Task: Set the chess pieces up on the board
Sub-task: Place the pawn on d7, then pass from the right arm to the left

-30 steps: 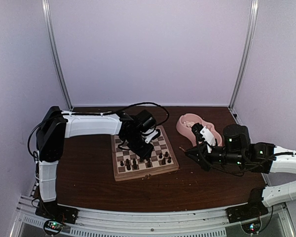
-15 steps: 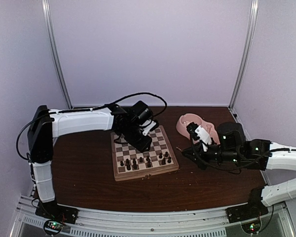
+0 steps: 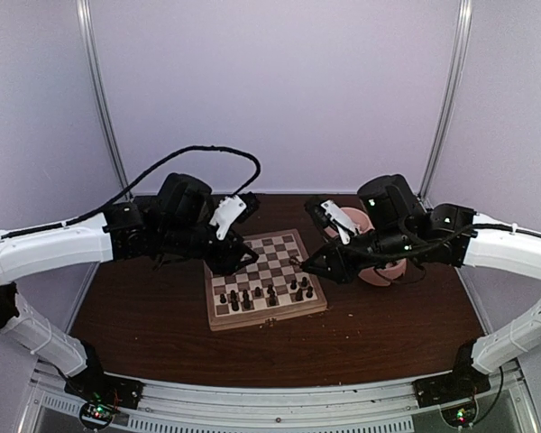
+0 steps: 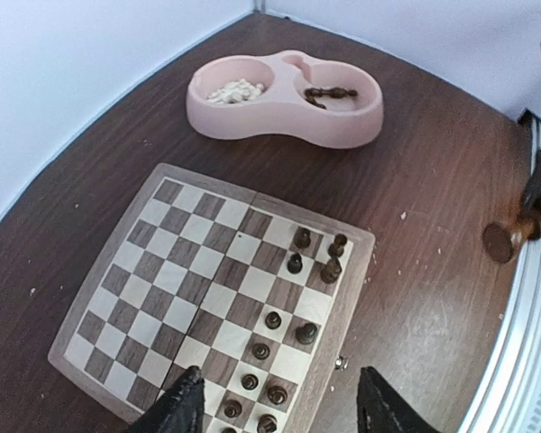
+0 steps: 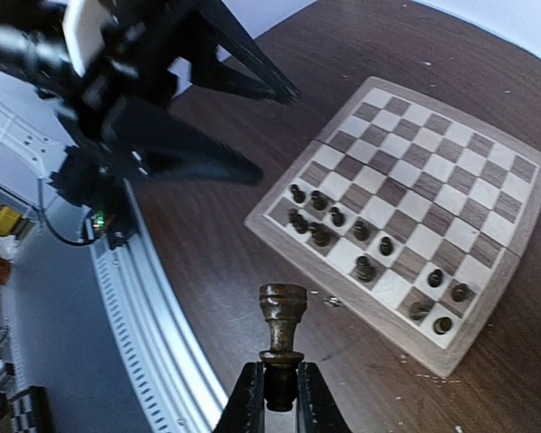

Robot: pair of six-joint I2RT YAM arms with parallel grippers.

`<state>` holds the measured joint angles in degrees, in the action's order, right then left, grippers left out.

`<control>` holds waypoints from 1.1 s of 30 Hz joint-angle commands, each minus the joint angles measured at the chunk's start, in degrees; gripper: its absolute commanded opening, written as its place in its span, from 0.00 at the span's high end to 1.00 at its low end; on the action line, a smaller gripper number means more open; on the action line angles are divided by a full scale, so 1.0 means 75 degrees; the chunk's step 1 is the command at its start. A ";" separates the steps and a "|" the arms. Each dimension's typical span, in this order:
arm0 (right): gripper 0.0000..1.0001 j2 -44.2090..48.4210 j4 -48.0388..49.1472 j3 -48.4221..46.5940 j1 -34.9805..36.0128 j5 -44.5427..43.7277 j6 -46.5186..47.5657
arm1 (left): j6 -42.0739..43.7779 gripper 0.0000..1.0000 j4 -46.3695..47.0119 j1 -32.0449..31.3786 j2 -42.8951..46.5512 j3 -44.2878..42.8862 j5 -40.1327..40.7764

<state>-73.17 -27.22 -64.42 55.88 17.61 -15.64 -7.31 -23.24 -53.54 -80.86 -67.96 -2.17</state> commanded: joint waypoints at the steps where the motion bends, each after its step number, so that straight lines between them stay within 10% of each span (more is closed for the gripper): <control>1: 1.00 -0.0261 -0.0489 -0.0681 -0.0029 0.1802 -0.0641 | 0.2174 0.40 0.2470 -0.0236 0.0719 0.1534 -0.1046; 8: 1.00 -0.0785 0.0013 -0.0845 0.0008 0.3443 -0.1389 | 0.4613 0.34 0.3717 -0.0519 0.1801 0.3156 -0.1932; 33: 1.00 -0.1803 0.1000 -0.0795 0.0214 0.3817 -0.1967 | 0.5252 0.42 0.2965 -0.0648 0.1646 0.2986 -0.3013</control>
<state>-86.28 -22.04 -69.49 57.14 45.28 -29.95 31.24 -1.80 -57.93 -67.77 -44.27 -23.40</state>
